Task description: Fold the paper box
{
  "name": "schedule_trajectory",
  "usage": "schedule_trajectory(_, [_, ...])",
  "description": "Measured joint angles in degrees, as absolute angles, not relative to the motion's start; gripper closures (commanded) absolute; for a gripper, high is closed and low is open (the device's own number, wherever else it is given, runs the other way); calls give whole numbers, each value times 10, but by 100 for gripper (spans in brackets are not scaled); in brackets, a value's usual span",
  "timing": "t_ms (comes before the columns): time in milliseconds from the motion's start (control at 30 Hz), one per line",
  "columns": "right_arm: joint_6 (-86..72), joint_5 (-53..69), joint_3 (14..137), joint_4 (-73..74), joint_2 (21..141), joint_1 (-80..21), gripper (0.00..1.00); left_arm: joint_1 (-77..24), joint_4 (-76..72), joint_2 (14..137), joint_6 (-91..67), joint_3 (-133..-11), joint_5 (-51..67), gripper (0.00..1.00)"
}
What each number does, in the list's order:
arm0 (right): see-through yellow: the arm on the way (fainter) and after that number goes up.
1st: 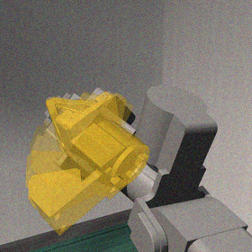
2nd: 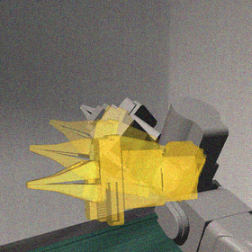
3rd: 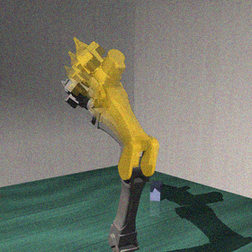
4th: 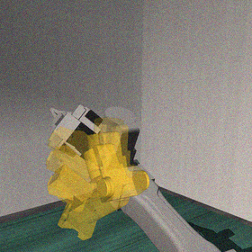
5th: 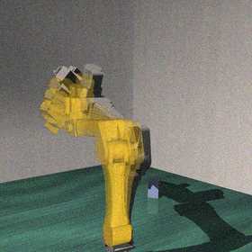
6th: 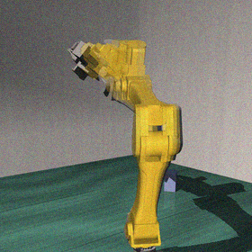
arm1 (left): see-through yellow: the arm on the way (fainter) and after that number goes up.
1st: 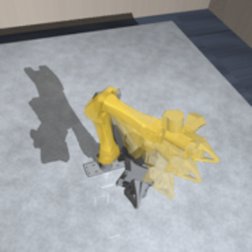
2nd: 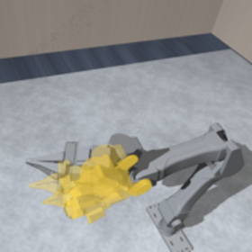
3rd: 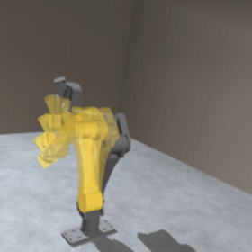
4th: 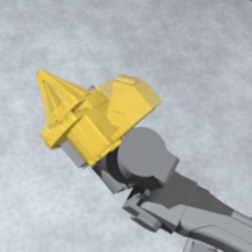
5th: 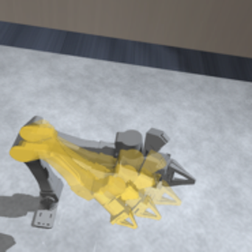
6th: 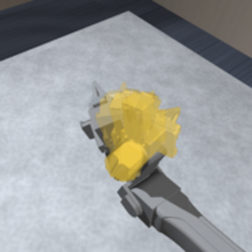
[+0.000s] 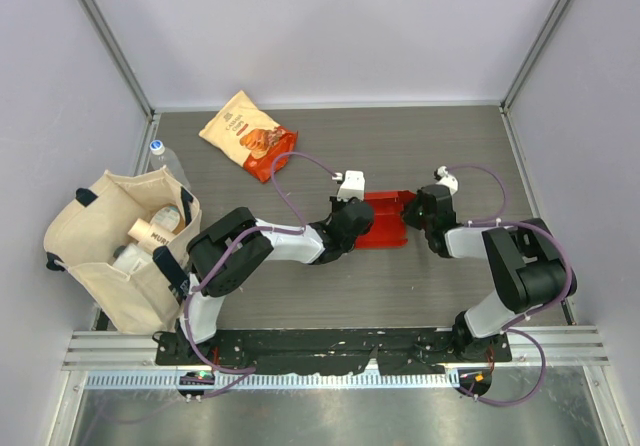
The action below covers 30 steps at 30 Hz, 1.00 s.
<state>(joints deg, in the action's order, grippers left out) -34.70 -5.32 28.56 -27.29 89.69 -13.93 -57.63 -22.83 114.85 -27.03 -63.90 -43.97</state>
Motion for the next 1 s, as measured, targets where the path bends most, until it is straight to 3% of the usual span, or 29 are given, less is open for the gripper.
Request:
schedule_trajectory(633, [-374, -34, 277, -300, 908, -157, 99, -576, -222, 1147, -268, -639, -440, 100])
schedule_trajectory(1000, [-387, 34, 280, -256, 867, -102, 99, -576, -221, 1146, -268, -639, -439, 100])
